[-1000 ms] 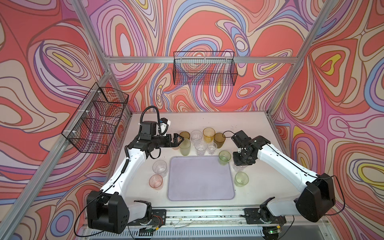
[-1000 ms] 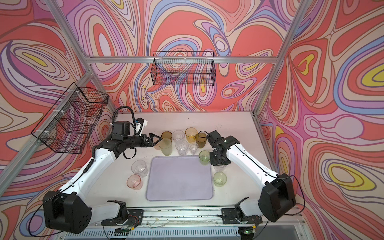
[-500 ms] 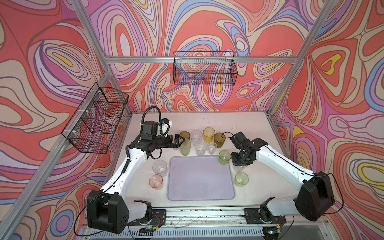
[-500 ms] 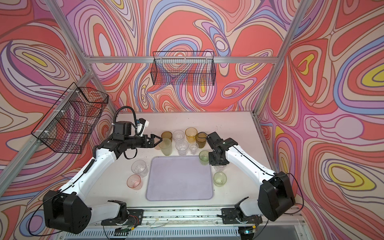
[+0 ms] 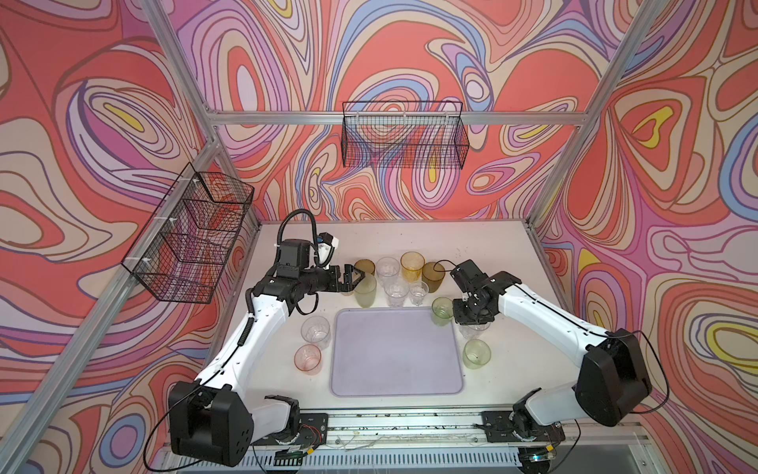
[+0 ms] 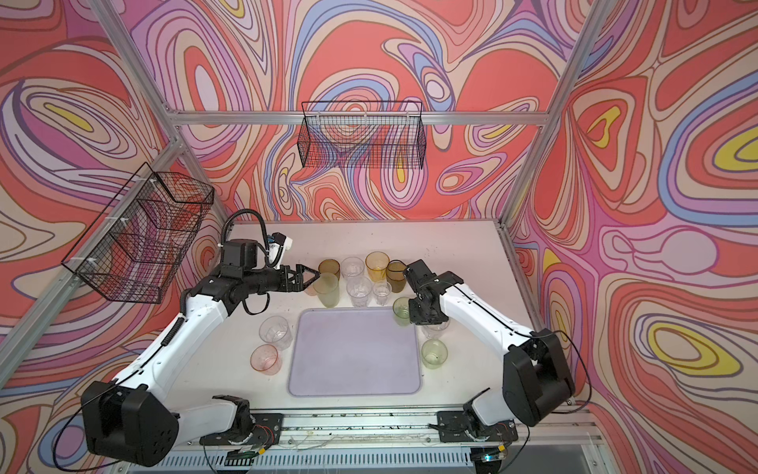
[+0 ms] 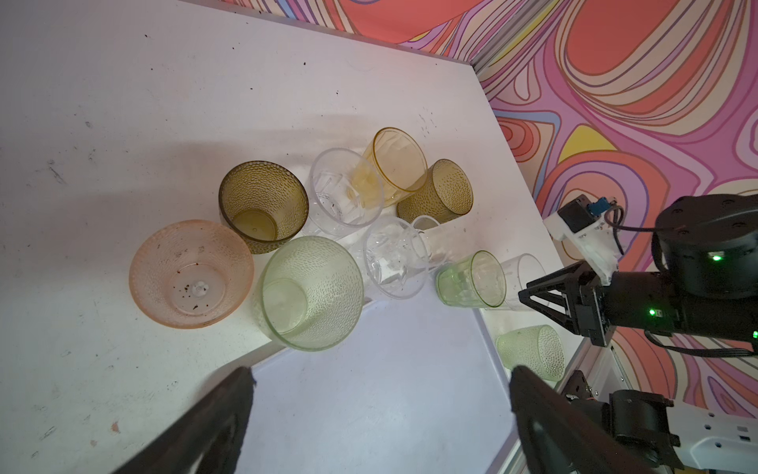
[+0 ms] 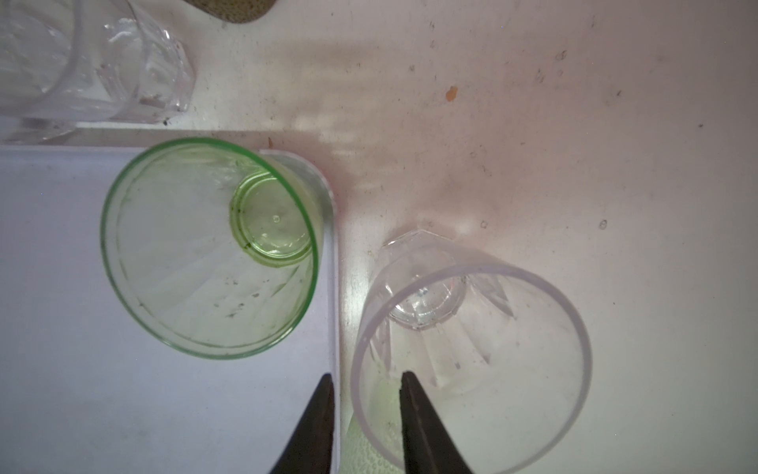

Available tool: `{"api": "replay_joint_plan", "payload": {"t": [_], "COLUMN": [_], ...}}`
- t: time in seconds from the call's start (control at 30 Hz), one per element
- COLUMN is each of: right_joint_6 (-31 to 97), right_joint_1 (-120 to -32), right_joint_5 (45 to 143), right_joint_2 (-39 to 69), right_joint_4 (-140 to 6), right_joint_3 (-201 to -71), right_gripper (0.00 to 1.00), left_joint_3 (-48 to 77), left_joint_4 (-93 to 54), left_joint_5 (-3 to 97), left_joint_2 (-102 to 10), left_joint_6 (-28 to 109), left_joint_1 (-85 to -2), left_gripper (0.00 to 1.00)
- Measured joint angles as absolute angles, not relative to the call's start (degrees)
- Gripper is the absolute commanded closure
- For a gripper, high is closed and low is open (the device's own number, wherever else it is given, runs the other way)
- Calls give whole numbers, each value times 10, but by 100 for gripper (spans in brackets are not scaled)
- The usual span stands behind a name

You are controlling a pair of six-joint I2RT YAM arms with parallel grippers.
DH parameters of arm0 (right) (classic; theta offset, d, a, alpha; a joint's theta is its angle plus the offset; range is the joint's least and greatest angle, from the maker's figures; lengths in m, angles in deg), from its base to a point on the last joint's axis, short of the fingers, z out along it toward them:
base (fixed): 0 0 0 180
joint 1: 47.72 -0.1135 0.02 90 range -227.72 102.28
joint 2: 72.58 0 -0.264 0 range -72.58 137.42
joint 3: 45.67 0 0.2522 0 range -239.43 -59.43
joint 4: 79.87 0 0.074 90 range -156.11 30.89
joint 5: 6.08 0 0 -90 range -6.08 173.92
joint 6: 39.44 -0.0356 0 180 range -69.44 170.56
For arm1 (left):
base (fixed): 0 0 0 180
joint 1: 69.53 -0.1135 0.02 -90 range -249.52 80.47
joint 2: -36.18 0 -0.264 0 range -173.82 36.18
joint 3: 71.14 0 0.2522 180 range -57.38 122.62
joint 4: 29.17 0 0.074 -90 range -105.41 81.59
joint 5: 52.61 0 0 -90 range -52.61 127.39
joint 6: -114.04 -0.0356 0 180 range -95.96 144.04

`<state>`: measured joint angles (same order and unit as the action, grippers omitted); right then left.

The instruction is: Place the glasses into the tray

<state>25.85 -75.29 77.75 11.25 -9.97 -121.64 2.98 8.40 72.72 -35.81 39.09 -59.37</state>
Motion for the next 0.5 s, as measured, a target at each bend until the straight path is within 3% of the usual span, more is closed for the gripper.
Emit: {"api": "replay_joint_plan", "payload": {"t": [0.5], "right_joint_6": [259], "right_joint_1": [-753], "right_joint_5": [777], "right_joint_2": [132], "right_joint_4": [-106], "right_joint_3": [-1210], "right_gripper": [89], "left_joint_3": [30], "left_joint_4": [84], "left_joint_5": [728], "left_joint_2": [-358], "left_joint_6": [391], "left_joint_1": [-594], "left_gripper": [0]}}
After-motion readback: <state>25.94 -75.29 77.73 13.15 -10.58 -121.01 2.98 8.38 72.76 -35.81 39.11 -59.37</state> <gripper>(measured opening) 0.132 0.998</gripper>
